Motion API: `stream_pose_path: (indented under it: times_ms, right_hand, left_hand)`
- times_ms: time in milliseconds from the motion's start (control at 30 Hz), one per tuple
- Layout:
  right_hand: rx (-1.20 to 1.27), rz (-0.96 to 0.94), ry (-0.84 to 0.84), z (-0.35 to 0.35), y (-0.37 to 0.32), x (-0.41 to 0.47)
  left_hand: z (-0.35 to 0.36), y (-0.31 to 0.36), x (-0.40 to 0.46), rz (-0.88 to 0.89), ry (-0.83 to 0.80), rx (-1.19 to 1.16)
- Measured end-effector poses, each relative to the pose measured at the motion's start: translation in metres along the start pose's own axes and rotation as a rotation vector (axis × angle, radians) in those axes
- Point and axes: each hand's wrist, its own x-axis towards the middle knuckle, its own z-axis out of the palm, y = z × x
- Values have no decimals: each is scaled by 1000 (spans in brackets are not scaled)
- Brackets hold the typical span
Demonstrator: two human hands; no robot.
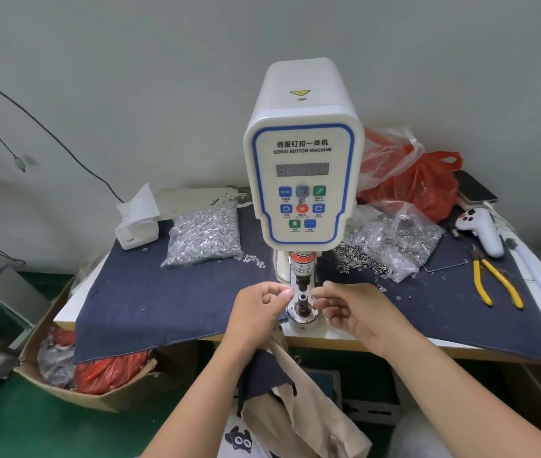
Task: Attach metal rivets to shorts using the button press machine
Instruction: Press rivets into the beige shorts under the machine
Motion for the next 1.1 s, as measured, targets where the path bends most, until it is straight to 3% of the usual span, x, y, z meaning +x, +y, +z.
stream_pose_path:
  times_ms: [133,233,833,1100]
  right_hand:
    - [-77,-100,200,-24,4,10]
    - [-137,-161,259,-41,14,13]
    - [-202,-216,207,-44,19,13]
    - [-226,-221,197,-46,19,12]
  left_hand:
    - [6,4,-2,28,-17,29]
    - [9,8,-4,62,-41,91]
    - [11,44,0,38,-18,538]
    - [10,46,0,26,-19,539]
